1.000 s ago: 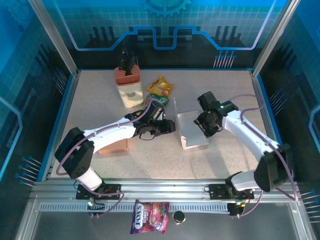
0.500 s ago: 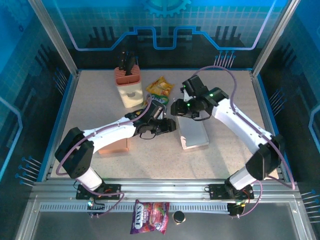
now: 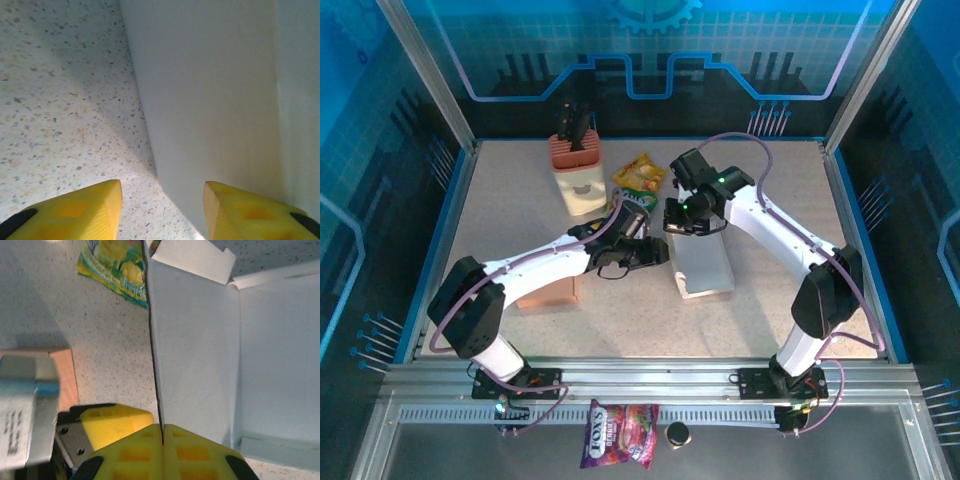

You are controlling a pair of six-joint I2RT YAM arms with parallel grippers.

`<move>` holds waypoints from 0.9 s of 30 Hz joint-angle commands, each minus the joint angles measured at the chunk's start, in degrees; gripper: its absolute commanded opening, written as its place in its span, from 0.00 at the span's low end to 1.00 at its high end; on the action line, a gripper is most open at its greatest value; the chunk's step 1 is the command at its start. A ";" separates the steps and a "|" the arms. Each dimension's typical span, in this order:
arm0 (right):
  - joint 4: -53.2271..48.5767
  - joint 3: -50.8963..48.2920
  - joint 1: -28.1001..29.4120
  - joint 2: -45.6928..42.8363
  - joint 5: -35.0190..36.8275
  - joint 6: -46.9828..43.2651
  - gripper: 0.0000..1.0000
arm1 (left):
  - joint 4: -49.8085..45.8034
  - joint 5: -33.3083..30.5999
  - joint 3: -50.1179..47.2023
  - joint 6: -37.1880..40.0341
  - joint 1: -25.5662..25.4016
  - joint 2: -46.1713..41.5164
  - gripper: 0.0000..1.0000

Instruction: Fold the paper box

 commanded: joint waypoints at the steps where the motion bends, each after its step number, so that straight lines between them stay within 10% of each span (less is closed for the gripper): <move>1: 3.41 -0.73 0.80 -2.04 3.34 6.92 0.00 | -3.30 -3.34 -0.08 4.16 -0.17 -7.61 0.47; 14: -3.01 -6.82 6.40 -13.92 38.56 58.12 0.00 | -17.03 -6.59 -8.16 11.54 0.41 -29.41 0.48; 27: -20.60 8.13 4.98 -0.63 36.63 96.82 0.00 | -25.81 -1.94 -11.49 14.10 1.14 -37.54 0.48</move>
